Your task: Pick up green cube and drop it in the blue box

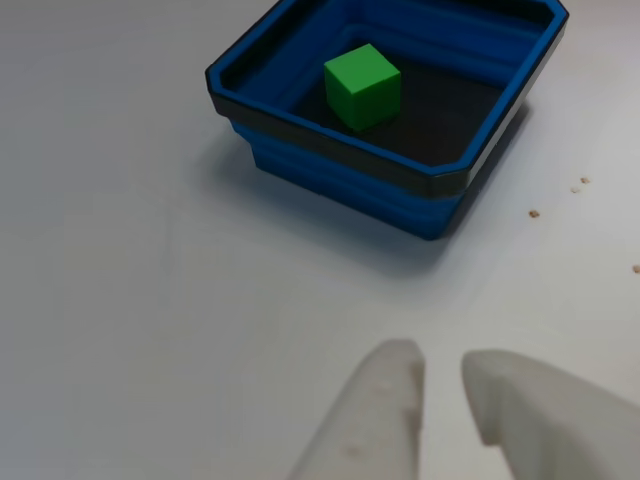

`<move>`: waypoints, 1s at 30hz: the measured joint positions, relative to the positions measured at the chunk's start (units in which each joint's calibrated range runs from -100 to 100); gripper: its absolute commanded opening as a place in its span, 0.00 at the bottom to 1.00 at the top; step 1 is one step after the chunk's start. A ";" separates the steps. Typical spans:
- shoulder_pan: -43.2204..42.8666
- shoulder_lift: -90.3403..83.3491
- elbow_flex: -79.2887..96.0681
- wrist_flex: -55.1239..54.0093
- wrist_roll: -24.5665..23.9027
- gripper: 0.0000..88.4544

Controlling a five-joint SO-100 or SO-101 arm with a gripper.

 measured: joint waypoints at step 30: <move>-21.41 -14.07 30.17 -21.71 0.10 0.00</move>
